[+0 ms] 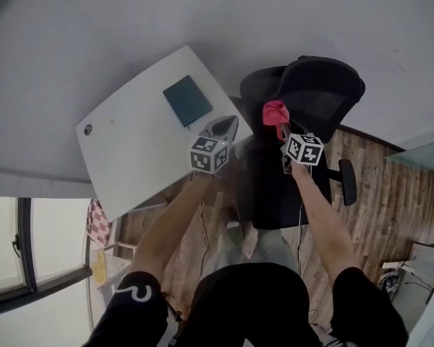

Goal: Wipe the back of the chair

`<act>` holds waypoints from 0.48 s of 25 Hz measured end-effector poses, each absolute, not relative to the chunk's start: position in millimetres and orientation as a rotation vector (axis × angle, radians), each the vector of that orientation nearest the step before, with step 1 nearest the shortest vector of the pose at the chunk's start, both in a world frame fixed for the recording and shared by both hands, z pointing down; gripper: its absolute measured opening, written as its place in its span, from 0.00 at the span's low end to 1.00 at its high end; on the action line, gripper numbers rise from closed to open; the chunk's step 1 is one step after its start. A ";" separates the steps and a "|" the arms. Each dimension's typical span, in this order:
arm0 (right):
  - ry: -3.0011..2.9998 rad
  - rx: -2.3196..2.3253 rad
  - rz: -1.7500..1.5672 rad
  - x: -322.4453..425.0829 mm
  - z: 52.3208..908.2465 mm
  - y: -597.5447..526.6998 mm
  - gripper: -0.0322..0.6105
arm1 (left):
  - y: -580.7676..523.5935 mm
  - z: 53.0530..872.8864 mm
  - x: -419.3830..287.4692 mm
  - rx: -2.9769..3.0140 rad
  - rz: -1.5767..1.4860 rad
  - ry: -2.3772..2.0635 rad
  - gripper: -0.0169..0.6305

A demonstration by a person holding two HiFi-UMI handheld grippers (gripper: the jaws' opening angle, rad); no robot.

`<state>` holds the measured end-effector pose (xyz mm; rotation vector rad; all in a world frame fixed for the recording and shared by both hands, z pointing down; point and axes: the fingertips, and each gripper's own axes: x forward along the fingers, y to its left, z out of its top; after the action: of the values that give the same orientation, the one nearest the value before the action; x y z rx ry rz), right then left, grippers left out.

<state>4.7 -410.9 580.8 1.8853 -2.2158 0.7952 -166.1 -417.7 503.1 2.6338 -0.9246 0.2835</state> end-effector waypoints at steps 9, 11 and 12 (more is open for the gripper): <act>-2.254 1.712 0.706 -58.8 627.5 -463.8 0.15 | -421.3 550.5 -178.8 2.644 0.409 -0.911 0.06; -2.231 1.707 0.680 -59.7 635.4 -474.8 0.15 | -422.1 553.8 -179.1 2.644 0.411 -0.915 0.06; -2.219 1.710 0.670 -58.5 638.3 -479.3 0.15 | -422.6 555.0 -179.0 2.643 0.409 -0.918 0.06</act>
<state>-58.5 -479.3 638.3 1.7102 -2.2186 0.6699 -179.0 -422.6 555.0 2.6435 -0.9184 0.4095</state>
